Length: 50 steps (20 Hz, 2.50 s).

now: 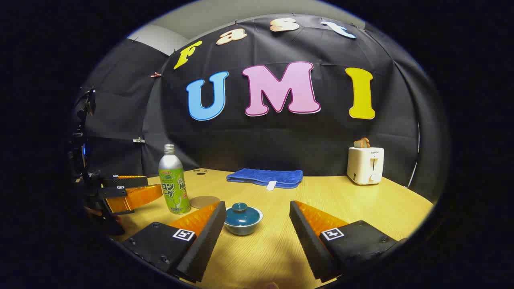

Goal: Open the teacup lid with one hand, grasp the water bottle and pour water into the teacup with the other hand; after pouring, place the water bottle on the coaster and then close the teacup lid.

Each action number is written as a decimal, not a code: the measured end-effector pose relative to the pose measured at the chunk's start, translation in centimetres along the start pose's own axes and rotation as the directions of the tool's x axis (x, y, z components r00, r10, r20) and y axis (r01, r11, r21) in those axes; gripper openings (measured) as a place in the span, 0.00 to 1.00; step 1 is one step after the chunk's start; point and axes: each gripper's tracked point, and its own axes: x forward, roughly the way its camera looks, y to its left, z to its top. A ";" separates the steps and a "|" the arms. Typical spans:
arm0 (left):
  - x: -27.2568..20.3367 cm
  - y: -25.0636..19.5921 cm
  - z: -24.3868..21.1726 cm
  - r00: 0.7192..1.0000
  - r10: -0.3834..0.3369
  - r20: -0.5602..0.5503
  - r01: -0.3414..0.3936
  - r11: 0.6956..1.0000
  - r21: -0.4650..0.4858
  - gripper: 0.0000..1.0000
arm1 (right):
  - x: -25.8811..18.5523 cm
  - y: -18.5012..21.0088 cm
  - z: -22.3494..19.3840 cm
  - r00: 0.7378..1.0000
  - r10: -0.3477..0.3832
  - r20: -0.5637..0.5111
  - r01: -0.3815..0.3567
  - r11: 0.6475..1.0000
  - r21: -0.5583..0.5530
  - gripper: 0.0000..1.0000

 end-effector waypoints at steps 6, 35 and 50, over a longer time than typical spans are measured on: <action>-0.1 0.0 0.1 1.000 0.001 0.000 -0.001 1.000 0.000 0.95 | -0.1 0.2 0.0 1.000 0.000 0.000 0.000 1.000 0.000 0.98; -0.2 -0.1 0.2 1.000 0.002 0.001 -0.002 1.000 0.000 0.95 | 6.9 3.4 -3.2 0.980 0.076 -0.184 -0.077 0.997 0.000 0.76; -0.1 -0.1 0.3 1.000 0.001 0.003 -0.001 1.000 0.000 0.95 | 7.0 2.9 -2.4 0.989 0.047 -0.138 -0.048 0.999 -0.003 0.26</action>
